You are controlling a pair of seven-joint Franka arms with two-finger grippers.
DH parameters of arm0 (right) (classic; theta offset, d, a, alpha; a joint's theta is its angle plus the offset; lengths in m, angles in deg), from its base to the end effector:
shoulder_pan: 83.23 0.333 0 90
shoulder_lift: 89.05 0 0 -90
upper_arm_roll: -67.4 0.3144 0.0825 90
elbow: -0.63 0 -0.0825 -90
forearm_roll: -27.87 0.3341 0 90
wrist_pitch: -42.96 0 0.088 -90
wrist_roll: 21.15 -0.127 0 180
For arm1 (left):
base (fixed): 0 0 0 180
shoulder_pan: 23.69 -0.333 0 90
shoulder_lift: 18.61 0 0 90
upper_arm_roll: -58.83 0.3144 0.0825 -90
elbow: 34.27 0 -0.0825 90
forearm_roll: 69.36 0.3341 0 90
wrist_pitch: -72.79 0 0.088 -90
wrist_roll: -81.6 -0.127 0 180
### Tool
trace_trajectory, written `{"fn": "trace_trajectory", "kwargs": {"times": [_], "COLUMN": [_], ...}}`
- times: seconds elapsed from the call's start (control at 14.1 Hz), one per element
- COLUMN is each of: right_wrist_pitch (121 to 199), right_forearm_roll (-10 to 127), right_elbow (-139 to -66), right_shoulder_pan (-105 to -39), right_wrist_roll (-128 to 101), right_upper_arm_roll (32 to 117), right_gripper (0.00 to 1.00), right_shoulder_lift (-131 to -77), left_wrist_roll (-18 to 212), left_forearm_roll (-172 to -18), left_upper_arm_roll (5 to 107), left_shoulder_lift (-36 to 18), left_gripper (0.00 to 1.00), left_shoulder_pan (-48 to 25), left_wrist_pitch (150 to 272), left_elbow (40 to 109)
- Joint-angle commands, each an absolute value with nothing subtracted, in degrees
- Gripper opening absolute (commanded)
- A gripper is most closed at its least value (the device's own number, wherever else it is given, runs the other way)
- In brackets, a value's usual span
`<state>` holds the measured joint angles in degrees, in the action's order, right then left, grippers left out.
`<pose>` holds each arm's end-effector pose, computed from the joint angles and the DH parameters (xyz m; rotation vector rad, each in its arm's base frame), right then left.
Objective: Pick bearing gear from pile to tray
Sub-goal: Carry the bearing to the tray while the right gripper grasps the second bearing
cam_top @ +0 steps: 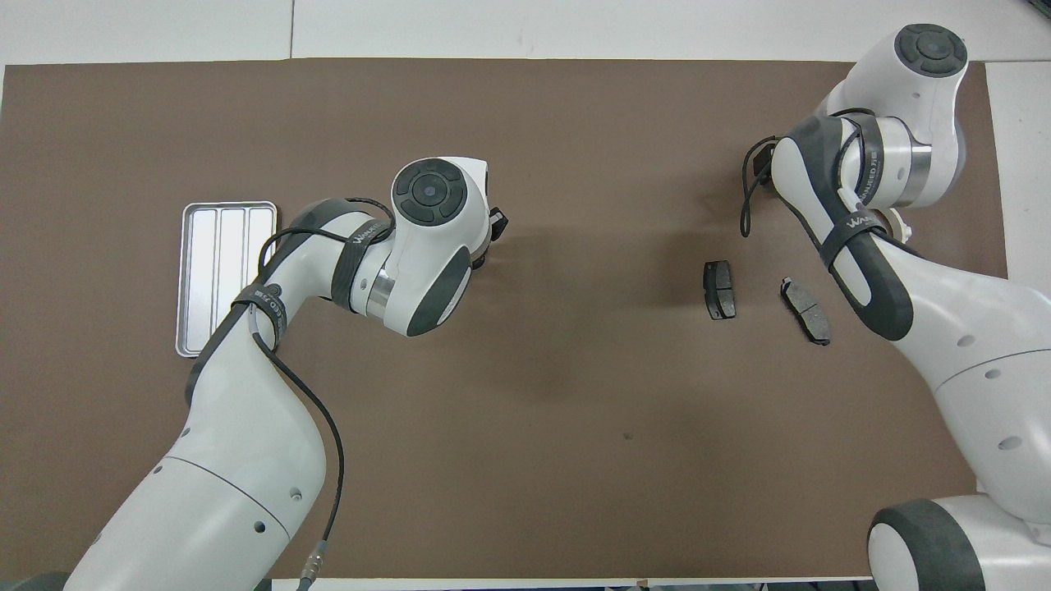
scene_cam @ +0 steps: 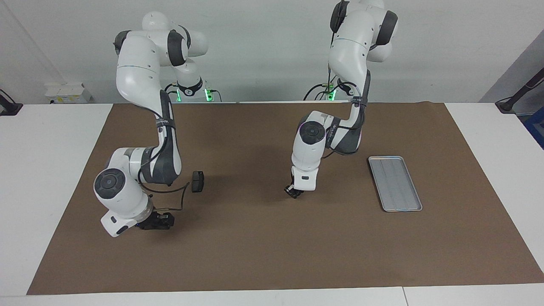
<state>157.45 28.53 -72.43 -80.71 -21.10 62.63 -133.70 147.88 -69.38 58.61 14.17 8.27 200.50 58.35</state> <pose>0.6945 -0.0125 0.2859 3.0926 -0.0326 -0.0846 0.5526 -0.3474 0.3030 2.9722 0.9129 0.0382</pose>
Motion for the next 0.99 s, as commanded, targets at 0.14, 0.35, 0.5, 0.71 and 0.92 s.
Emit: {"fn": "trace_trajectory", "kwargs": {"times": [0.14, 0.35, 0.5, 0.71, 0.92], "right_wrist_pitch": [154.9, 155.0, 155.0, 155.0, 155.0], "right_forearm_roll": [27.5, 27.5, 27.4, 27.3, 27.3], "right_elbow": [-72.9, -72.9, -72.8, -72.8, -72.7], "right_shoulder_pan": [-81.9, -82.1, -82.1, -82.0, -81.7], "right_wrist_roll": [-19.7, -19.7, -19.7, -19.8, -20.0], "right_upper_arm_roll": [63.4, 63.4, 63.4, 63.4, 63.4], "right_gripper": [0.89, 0.87, 0.81, 0.74, 0.57], "right_shoulder_lift": [-133.2, -133.3, -133.3, -133.3, -133.3], "left_wrist_roll": [143.2, 135.0, 125.2, 111.4, 99.1], "left_forearm_roll": [-67.1, -67.1, -67.1, -67.2, -67.2], "left_upper_arm_roll": [59.5, 59.6, 59.5, 59.5, 59.5], "left_shoulder_lift": [8.8, 3.2, -2.2, -5.8, -6.2], "left_gripper": [0.00, 0.00, 0.00, 0.00, 0.00], "left_shoulder_pan": [4.3, 0.1, -4.9, -11.3, -17.3], "left_wrist_pitch": [195.9, 192.2, 193.9, 195.7, 195.8], "left_elbow": [60.6, 66.0, 73.0, 78.8, 79.8]}}
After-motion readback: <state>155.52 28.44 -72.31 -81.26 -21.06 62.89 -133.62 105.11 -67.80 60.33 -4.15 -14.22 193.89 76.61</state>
